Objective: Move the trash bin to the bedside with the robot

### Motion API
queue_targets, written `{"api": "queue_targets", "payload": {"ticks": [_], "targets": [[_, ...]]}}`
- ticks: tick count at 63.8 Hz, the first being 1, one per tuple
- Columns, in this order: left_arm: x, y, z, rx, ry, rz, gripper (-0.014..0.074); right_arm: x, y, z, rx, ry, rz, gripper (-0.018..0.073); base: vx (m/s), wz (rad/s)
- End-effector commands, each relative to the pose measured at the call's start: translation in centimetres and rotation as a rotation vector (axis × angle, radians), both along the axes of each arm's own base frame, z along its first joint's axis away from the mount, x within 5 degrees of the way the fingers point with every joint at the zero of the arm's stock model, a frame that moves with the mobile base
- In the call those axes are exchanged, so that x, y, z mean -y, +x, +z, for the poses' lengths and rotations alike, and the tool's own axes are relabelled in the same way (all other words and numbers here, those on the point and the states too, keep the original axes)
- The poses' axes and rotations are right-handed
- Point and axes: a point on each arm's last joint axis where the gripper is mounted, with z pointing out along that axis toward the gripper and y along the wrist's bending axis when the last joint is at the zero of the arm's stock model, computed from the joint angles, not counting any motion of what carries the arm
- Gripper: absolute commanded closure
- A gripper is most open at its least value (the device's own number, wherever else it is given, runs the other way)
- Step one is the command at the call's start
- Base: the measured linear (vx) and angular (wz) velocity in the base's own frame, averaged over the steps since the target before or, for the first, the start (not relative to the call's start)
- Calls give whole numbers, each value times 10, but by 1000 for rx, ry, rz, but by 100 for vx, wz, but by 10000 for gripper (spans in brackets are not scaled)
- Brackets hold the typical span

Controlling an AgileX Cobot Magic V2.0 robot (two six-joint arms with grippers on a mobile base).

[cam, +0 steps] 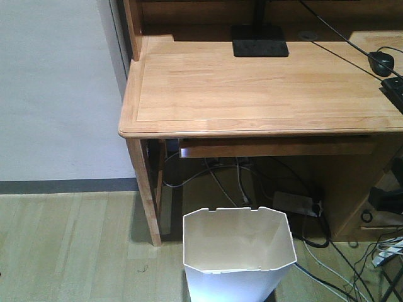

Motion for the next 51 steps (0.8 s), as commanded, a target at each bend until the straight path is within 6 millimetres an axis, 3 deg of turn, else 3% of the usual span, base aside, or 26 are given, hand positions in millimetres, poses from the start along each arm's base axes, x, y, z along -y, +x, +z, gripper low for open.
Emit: {"api": "queue_targets", "payload": {"ticks": [1, 19, 26, 35, 51], "targets": [[0, 1, 5, 77, 4, -4, 603, -1, 8, 17, 107, 4, 3, 561, 0, 0], [0, 1, 5, 77, 4, -4, 603, -1, 9, 16, 108, 0, 5, 544, 0, 0], [0, 1, 5, 77, 4, -4, 603, 0, 9, 16, 104, -21, 12, 494, 0, 0], [0, 1, 5, 77, 4, -4, 603, 0, 9, 16, 103, -20, 12, 360, 0, 0], [0, 1, 5, 77, 4, -4, 603, 0, 9, 16, 101, -20, 12, 40, 0, 0]]}}
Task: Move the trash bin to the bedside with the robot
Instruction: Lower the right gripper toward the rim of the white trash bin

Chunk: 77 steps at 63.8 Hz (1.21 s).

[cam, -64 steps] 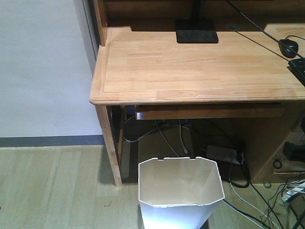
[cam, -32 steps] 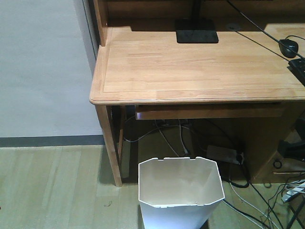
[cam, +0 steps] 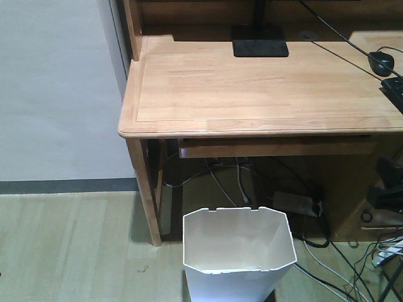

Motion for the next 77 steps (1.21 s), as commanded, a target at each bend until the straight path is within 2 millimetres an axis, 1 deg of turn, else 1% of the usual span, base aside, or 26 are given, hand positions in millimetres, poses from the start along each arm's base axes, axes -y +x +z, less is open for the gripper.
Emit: {"api": "queue_targets", "payload": {"ticks": [1, 6, 11, 15, 22, 29, 35, 41, 49, 59, 69, 76, 77], "targets": [[0, 1, 5, 77, 4, -4, 603, 0, 6, 16, 98, -16, 10, 27, 0, 0], [0, 1, 5, 77, 4, -4, 603, 0, 6, 17, 101, -25, 15, -22, 0, 0], [0, 1, 5, 77, 4, -4, 603, 0, 6, 17, 102, -25, 15, -41, 0, 0], [0, 1, 5, 77, 4, -4, 603, 0, 6, 17, 106, -19, 13, -40, 0, 0], [0, 1, 5, 77, 4, -4, 603, -1, 6, 16, 95, 70, -20, -27, 0, 0], [0, 1, 5, 77, 4, -4, 603, -1, 7, 15, 69, 74, -22, -15, 0, 0], [0, 1, 5, 77, 4, -4, 603, -2, 14, 18, 6, 71, -22, -10, 0, 0], [0, 1, 5, 77, 4, -4, 603, -2, 24, 25, -68, 69, -22, -11, 0, 0], [0, 1, 5, 77, 4, -4, 603, -3, 46, 30, -173, 48, -13, -11, 0, 0], [0, 1, 5, 77, 4, -4, 603, -4, 71, 27, -298, 16, 13, -11, 0, 0], [0, 1, 5, 77, 4, -4, 603, -5, 95, 12, -413, -11, 52, -11, 0, 0], [0, 1, 5, 77, 4, -4, 603, -7, 112, -8, -502, -14, 81, -11, 0, 0], [0, 1, 5, 77, 4, -4, 603, -8, 115, -13, -523, -11, 84, -11, 0, 0]]}}
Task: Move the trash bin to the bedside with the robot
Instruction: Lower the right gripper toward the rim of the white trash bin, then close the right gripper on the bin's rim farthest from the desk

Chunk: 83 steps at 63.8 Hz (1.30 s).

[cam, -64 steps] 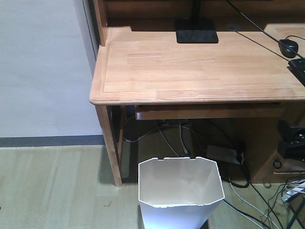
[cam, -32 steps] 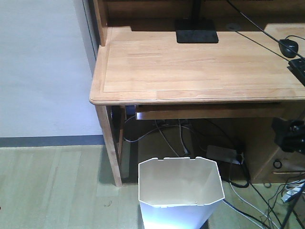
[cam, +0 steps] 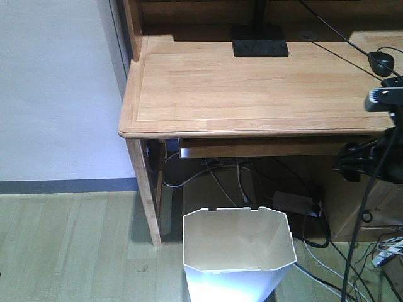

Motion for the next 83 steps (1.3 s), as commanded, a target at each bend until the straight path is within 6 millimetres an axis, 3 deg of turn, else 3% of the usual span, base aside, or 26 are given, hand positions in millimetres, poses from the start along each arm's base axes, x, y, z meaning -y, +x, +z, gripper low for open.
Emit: {"api": "queue_targets", "payload": {"ticks": [1, 11, 34, 67, 83], "targets": [[0, 1, 5, 77, 4, -4, 603, -2, 19, -3, 12, 0, 30, -11, 0, 0], [0, 1, 5, 77, 4, -4, 603, 1, 41, -35, -81, 43, 29, -11, 0, 0], [0, 1, 5, 77, 4, -4, 603, 40, 65, -120, -213, 125, 17, 3, 0, 0], [0, 1, 5, 77, 4, -4, 603, 50, 118, -246, -374, 95, 120, 3, 0, 0], [0, 1, 5, 77, 4, -4, 603, 40, 124, -308, -432, 63, 181, 3, 0, 0]]}}
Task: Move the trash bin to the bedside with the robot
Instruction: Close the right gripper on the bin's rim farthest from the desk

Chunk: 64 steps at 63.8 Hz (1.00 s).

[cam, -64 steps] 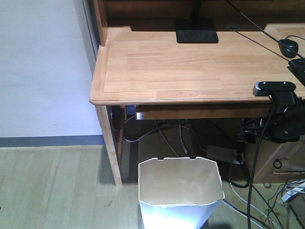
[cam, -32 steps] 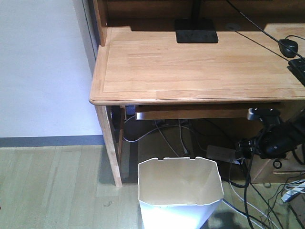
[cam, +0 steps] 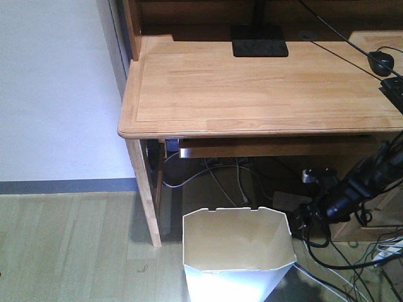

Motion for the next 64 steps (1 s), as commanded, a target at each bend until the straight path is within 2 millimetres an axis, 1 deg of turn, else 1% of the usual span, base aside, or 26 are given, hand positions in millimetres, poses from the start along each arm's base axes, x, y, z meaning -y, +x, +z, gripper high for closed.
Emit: {"api": "queue_targets", "payload": {"ticks": [1, 8, 17, 23, 29, 36, 46, 64], "targets": [[0, 1, 5, 77, 4, -4, 603, -3, 16, -2, 43, -7, 28, 3, 0, 0], [0, 1, 5, 77, 4, -4, 603, -14, 21, -22, 29, 4, 56, 3, 0, 0], [0, 1, 5, 77, 4, -4, 603, -31, 27, -37, 24, 11, 100, 3, 0, 0], [0, 1, 5, 77, 4, -4, 603, -34, 29, -49, 12, 14, 69, 3, 0, 0], [0, 1, 5, 77, 4, -4, 603, -30, 30, -59, -1, 19, 36, 3, 0, 0], [0, 1, 5, 77, 4, -4, 603, -32, 32, -72, -27, 44, 51, 3, 0, 0], [0, 1, 5, 77, 4, -4, 603, -34, 40, -84, -33, 66, 77, 8, 0, 0], [0, 1, 5, 77, 4, -4, 603, -36, 47, -106, -62, 104, 90, 87, 0, 0]]}}
